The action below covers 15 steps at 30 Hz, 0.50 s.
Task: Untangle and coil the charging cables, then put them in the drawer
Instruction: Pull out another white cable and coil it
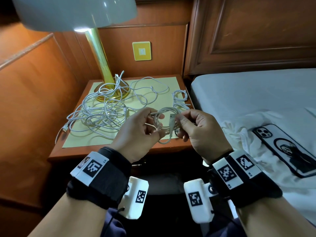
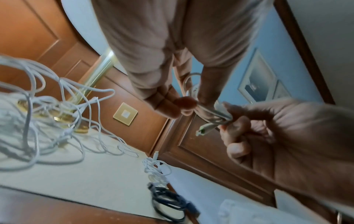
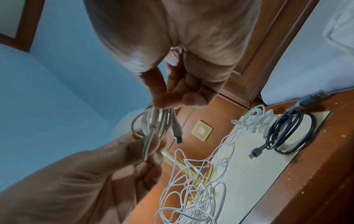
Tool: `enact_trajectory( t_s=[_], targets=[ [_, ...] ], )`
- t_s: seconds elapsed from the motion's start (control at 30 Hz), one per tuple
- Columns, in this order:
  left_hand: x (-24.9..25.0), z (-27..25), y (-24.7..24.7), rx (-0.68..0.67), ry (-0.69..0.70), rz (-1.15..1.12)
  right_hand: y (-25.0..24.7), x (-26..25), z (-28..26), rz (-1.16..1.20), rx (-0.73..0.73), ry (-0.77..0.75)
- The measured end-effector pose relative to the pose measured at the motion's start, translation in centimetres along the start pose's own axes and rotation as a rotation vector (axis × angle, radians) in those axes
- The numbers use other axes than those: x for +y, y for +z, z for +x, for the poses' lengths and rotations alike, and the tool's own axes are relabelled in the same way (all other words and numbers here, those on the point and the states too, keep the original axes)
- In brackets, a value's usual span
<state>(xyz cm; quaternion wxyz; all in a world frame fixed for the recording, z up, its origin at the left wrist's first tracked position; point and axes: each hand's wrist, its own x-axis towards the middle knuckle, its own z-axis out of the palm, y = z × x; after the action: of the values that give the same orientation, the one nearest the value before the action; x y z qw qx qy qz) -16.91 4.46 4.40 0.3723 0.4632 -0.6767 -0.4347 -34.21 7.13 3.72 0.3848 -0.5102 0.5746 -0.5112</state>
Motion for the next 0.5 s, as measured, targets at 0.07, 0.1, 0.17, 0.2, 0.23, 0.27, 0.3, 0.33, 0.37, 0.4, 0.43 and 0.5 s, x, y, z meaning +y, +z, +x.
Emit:
enact_trajectory(
  t_s=[0.07, 0.1, 0.17, 0.2, 0.23, 0.27, 0.3, 0.33, 0.37, 0.4, 0.43, 0.5],
  targets=[
    [-0.01, 0.06, 0.06, 0.055, 0.005, 0.046, -0.09, 0.08, 0.07, 0.012, 0.013, -0.002],
    [-0.08, 0.13, 0.06, 0.078, 0.013, 0.066, -0.10, 0.08, 0.07, 0.017, 0.020, -0.007],
    [-0.36, 0.30, 0.02, 0.116, 0.028, 0.093, -0.10, 0.12, 0.12, 0.021, 0.043, -0.027],
    [-0.45, 0.31, -0.03, 0.129, 0.021, 0.097, -0.11, 0.12, 0.15, 0.025, 0.063, -0.037],
    [-0.52, 0.28, -0.10, 0.136, 0.005, 0.105, -0.16, 0.09, 0.19, 0.032, 0.084, -0.047],
    [-0.48, 0.21, -0.22, 0.136, -0.015, 0.121, -0.25, 0.06, 0.23, 0.038, 0.104, -0.061],
    [-0.45, 0.15, -0.37, 0.136, -0.030, 0.142, -0.35, -0.04, 0.20, 0.038, 0.120, -0.079],
    [-0.41, 0.12, -0.52, 0.136, -0.038, 0.165, -0.43, -0.20, 0.15, 0.033, 0.132, -0.098],
    [-0.42, 0.14, -0.60, 0.138, -0.041, 0.189, -0.46, -0.36, 0.06, 0.029, 0.140, -0.117],
    [-0.45, 0.21, -0.67, 0.143, -0.045, 0.223, -0.43, -0.44, 0.04, 0.029, 0.147, -0.135],
    [-0.43, 0.32, -0.62, 0.144, -0.053, 0.259, -0.38, -0.51, 0.03, 0.033, 0.155, -0.150],
    [-0.13, 0.34, -0.22, 0.135, -0.078, 0.291, -0.20, -0.82, 0.03, 0.051, 0.181, -0.164]
  ],
)
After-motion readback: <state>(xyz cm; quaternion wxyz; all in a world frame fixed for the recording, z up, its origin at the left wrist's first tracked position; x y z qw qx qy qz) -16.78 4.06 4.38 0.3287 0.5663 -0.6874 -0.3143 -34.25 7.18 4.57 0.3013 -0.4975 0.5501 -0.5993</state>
